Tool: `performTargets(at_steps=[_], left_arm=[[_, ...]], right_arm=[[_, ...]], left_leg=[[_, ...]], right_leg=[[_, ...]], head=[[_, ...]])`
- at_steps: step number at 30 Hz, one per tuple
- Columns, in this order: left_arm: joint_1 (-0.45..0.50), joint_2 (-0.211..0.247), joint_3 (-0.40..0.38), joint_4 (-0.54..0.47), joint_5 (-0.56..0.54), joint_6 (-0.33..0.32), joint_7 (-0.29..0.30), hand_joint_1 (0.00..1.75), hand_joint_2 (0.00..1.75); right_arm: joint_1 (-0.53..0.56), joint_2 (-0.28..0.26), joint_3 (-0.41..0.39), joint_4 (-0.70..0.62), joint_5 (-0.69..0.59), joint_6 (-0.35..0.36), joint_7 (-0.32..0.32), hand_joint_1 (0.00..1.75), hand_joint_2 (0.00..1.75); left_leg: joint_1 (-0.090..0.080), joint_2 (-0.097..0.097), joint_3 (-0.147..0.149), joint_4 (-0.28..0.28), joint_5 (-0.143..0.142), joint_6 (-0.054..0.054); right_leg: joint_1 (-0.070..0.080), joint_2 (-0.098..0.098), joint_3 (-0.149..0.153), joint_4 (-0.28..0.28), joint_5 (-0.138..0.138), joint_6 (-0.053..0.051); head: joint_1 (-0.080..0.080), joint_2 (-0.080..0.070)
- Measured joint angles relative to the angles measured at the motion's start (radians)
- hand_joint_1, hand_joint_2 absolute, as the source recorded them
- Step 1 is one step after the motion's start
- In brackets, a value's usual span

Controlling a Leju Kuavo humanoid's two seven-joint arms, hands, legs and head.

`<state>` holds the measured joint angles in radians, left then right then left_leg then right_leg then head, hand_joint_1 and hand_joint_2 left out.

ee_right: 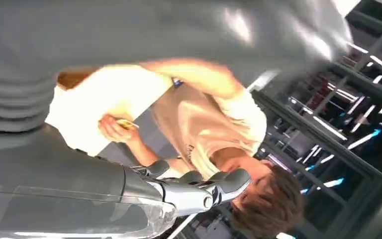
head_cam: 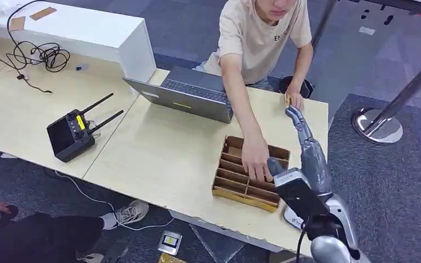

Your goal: Pass the card to the sensor for recognition and then transmit it.

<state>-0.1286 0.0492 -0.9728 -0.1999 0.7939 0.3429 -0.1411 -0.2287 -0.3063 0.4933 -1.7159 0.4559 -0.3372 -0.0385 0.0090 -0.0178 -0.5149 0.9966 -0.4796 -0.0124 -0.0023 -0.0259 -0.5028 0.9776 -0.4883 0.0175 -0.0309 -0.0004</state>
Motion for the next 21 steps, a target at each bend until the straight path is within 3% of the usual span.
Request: performTargets(at_steps=[21], left_arm=[[0.0,0.0,0.0,0.0,0.002,-0.002,-0.009,0.0,1.75]], right_arm=[[0.049,-0.059,0.006,0.038,0.067,-0.012,0.041,0.0,1.75]], left_leg=[[0.0,0.0,0.0,0.0,0.0,0.0]], right_leg=[[0.0,0.0,0.0,0.0,0.0,0.0]], head=[[0.0,0.0]])
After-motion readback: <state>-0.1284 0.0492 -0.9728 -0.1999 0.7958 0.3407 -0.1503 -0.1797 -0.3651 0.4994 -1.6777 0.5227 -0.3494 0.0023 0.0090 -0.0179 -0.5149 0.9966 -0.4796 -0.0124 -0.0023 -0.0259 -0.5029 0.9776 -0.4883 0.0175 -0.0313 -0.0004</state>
